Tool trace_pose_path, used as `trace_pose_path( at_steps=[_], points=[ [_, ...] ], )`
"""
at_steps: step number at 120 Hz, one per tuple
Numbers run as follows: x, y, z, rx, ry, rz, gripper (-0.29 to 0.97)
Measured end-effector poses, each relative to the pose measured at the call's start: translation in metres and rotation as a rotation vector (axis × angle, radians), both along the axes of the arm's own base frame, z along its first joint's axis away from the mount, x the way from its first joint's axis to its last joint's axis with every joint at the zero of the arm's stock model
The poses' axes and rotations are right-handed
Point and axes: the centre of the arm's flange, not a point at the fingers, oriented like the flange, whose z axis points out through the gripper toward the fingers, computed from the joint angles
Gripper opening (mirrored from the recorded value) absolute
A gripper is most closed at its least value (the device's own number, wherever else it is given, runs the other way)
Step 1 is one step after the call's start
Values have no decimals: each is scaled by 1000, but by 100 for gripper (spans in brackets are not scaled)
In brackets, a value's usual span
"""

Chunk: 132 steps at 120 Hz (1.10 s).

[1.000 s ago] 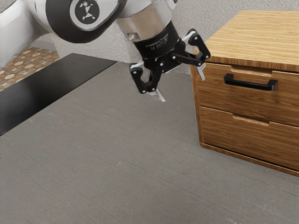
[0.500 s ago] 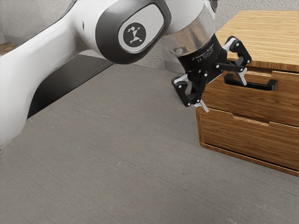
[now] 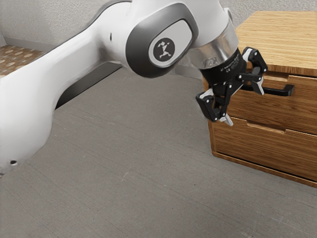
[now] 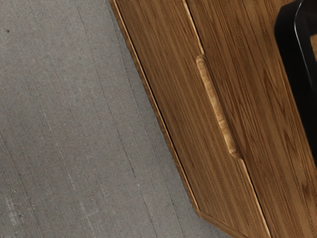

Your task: Pull the drawer handle with one arm to open the drawer

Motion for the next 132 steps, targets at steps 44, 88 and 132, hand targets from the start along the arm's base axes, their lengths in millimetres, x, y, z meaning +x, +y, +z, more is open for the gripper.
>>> trace_pose_path(
  at_steps=[44,88,132],
  points=[
    [29,5,-6,-34,-13,93,67],
    [49,11,-12,-52,-25,144,66],
    [61,5,-19,-67,-42,158,65]
  ],
)
